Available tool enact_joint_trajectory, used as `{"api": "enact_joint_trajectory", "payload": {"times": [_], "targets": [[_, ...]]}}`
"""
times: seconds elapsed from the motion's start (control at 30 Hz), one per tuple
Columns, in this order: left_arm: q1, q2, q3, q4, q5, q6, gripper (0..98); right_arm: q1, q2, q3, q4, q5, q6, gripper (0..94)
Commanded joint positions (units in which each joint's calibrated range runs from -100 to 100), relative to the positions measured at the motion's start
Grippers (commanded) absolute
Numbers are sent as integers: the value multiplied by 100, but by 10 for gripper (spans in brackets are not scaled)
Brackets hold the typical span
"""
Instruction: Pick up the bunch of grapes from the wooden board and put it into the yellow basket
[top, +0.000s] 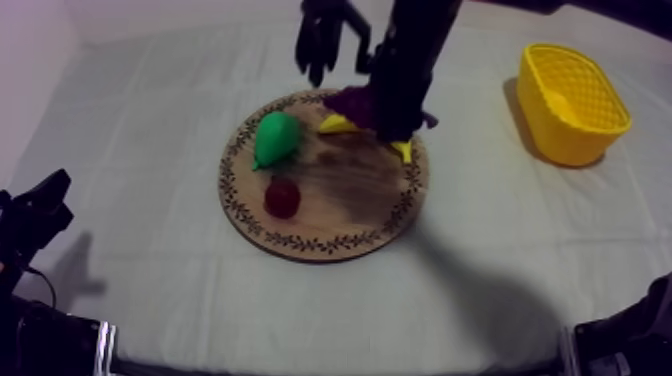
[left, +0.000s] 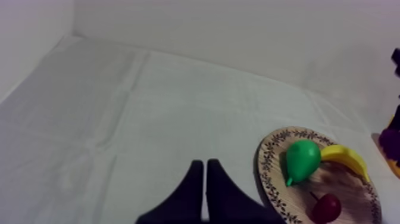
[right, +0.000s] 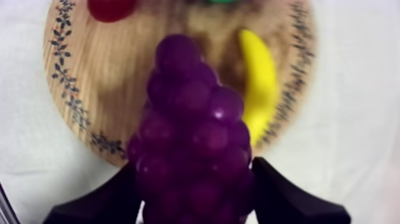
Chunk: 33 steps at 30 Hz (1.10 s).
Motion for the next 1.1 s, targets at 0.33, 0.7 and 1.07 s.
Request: {"api": "enact_joint_trajectory", "payload": {"times": [0.33,0.7,1.07], "targets": [[0,0,-2,-4,-5,0,1,825,-1800,139,31,-336,-21,322],[0,0,-2,-4,-5,0,1,1716,-2384,305,52,-1278,-350,312],[0,0,-2,-4,-5,-3,1,2533,-2369,510,118,-2294,-820,305]]}}
